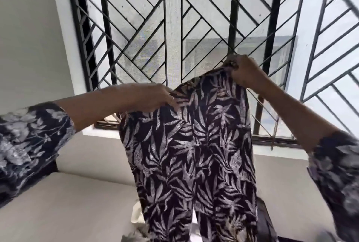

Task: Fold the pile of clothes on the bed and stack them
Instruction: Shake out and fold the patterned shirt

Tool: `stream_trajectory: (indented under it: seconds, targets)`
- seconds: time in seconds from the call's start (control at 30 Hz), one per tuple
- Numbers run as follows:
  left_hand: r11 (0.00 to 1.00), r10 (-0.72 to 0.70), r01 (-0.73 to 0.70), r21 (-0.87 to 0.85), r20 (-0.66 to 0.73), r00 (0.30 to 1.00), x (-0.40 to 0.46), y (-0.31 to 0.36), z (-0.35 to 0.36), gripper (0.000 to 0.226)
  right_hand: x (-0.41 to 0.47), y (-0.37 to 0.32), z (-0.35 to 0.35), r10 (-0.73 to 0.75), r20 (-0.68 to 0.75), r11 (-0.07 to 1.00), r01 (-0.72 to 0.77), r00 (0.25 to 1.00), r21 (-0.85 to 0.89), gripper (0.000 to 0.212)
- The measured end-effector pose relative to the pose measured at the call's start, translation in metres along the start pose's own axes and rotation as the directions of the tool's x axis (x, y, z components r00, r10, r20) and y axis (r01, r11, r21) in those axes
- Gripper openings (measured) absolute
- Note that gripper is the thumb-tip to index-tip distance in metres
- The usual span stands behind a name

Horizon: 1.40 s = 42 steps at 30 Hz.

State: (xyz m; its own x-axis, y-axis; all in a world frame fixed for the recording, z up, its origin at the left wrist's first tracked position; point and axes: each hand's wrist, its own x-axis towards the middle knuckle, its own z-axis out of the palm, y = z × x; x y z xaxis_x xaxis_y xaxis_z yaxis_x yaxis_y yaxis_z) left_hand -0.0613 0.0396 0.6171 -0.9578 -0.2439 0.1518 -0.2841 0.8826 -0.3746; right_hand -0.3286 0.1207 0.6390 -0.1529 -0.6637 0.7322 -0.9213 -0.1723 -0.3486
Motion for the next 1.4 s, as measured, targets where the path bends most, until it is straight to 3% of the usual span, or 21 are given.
stream_trajectory:
  seconds: [0.1,0.2,0.23,0.3,0.37,0.47,0.73,0.87,1.0,1.07,1.13,1.17,1.23,1.3,1.37,1.4]
  targets:
    - [0.952,-0.273,0.290,-0.100,0.153,0.950,0.015,0.004,0.001,0.057,-0.013,0.007,0.010,0.052,0.009,0.996,-0.053,0.999,0.076,0.016]
    - [0.853,-0.372,0.458,-0.250,0.324,0.870,0.030,0.007,0.008,0.053,-0.036,0.008,0.023,0.097,0.025,0.980,-0.099,0.995,0.172,0.013]
    - [0.778,-0.355,0.490,-0.393,0.369,0.859,0.034,0.006,0.012,0.051,-0.044,0.007,0.027,0.101,0.024,0.972,-0.104,0.995,0.210,0.013]
    - [0.530,-0.322,0.542,-0.652,0.437,0.840,0.044,0.008,0.018,0.035,-0.062,0.000,0.035,0.117,0.036,0.958,-0.122,0.992,0.261,0.014]
    - [0.322,-0.308,0.550,-0.771,0.464,0.830,0.054,0.013,0.017,0.012,-0.078,-0.009,0.044,0.136,0.044,0.933,-0.143,0.990,0.330,0.014]
    - [0.144,-0.318,0.518,-0.843,0.456,0.831,0.068,0.017,0.018,0.024,-0.092,-0.023,0.059,0.093,0.072,0.913,-0.114,0.993,0.392,0.019]
    - [0.020,-0.479,0.554,-0.832,0.479,0.736,0.077,0.023,0.020,0.036,-0.115,-0.028,0.086,0.085,-0.010,0.881,-0.070,0.996,0.467,0.031]
    - [-0.072,-0.521,0.544,-0.836,0.497,0.694,0.082,0.029,0.019,0.037,-0.121,-0.034,0.095,0.066,-0.053,0.904,-0.038,0.996,0.425,0.013]
    - [-0.109,-0.569,0.500,-0.859,0.467,0.677,0.088,0.034,0.015,0.035,-0.123,-0.044,0.101,0.078,-0.029,0.950,-0.066,0.997,0.304,0.060]
    - [-0.124,-0.562,0.417,-0.900,0.410,0.718,0.088,0.034,0.017,0.035,-0.119,-0.044,0.105,0.090,-0.066,0.966,-0.071,0.994,0.250,0.071]
    - [-0.161,-0.564,0.341,-0.926,0.370,0.738,0.090,0.039,0.017,0.036,-0.109,-0.040,0.107,0.120,-0.164,0.968,-0.079,0.979,0.239,0.062]
    - [-0.183,-0.602,0.306,-0.934,0.353,0.716,0.091,0.040,0.015,0.034,-0.103,-0.036,0.106,0.133,-0.224,0.966,-0.075,0.966,0.249,0.054]
    - [-0.330,-0.640,0.206,-0.921,0.379,0.669,0.097,0.038,0.008,0.018,-0.090,-0.029,0.099,0.155,-0.283,0.953,-0.068,0.947,0.295,0.040]
    - [-0.221,-0.715,0.180,-0.959,0.285,0.639,0.095,0.029,0.008,0.012,-0.078,-0.022,0.087,0.170,-0.241,0.932,-0.076,0.955,0.354,0.029]
    - [-0.284,-0.630,0.202,-0.937,0.341,0.697,0.083,0.033,-0.004,0.009,-0.067,-0.014,0.075,0.148,-0.208,0.944,-0.076,0.967,0.322,0.021]
    - [-0.229,-0.581,0.279,-0.932,0.361,0.729,0.081,0.032,-0.004,0.014,-0.064,-0.012,0.069,0.137,-0.192,0.953,-0.076,0.972,0.294,0.020]
